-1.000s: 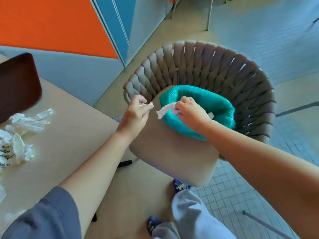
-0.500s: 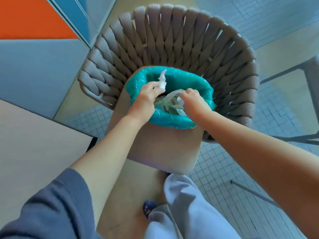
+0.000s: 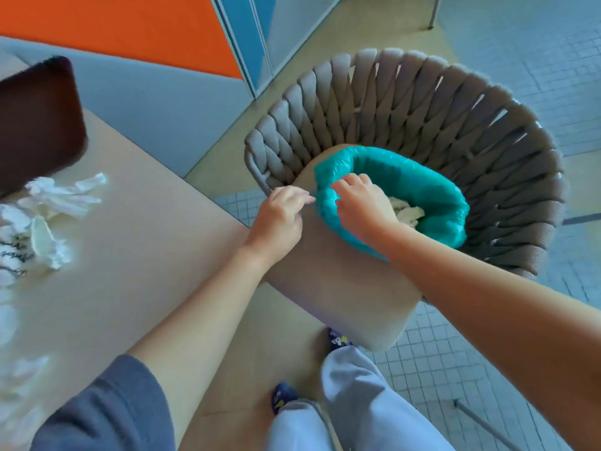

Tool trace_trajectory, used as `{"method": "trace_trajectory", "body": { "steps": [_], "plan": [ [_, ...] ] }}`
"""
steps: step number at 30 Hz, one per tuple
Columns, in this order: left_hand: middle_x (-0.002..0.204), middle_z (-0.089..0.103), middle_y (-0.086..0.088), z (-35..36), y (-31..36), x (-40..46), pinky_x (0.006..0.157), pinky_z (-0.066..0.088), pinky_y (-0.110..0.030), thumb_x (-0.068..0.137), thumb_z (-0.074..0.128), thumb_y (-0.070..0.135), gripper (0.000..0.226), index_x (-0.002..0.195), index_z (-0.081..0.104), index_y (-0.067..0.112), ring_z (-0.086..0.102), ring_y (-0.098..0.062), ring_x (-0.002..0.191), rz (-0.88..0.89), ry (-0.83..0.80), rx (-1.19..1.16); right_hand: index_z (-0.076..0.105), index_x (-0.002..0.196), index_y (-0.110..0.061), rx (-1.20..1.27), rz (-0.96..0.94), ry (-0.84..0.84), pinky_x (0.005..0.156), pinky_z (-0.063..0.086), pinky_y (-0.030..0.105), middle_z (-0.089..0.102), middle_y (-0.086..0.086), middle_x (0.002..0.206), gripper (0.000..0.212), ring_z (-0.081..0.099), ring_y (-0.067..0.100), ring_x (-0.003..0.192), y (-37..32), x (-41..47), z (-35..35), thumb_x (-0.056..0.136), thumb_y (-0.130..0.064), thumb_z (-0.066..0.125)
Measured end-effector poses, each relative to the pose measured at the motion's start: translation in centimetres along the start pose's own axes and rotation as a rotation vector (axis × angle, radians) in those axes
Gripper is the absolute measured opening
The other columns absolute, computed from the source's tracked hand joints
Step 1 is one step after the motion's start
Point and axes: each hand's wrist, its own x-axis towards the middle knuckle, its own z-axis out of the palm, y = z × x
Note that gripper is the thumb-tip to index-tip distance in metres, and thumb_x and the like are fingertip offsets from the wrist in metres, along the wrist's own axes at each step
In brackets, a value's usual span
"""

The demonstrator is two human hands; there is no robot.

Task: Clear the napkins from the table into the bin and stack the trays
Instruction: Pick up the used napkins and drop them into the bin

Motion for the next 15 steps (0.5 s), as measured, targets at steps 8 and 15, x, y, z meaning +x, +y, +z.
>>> {"method": "trace_trajectory", "body": {
  "steps": [8, 15],
  "plan": [
    [0.106, 0.065, -0.013, -8.0, -3.1, -8.4, 0.09, 0.047, -0.039, 0.079, 0.056, 0.008, 0.027, 0.104, 0.066, 0.003, 0.056, -0.033, 0.102, -0.25, 0.173, 0.076, 0.047, 0.127, -0.012, 0.042, -0.302, -0.007, 0.093, 0.04, 0.043, 0.05, 0.012, 0.128, 0.036, 0.043, 0.032, 0.117, -12.1, 1.4, -0.9, 0.091, -0.011, 0.046],
    [0.108, 0.065, -0.011, -13.2, -5.3, -18.6, 0.089, 0.049, -0.043, 0.081, 0.06, 0.015, 0.027, 0.105, 0.066, 0.004, 0.058, -0.031, 0.104, -0.482, 0.331, 0.192, 0.044, 0.129, -0.011, 0.005, -0.57, -0.072, 0.096, 0.037, 0.043, 0.047, 0.012, 0.134, 0.035, 0.041, 0.033, 0.121, -22.2, -0.4, -0.2, 0.095, -0.018, 0.043]
  ]
}}
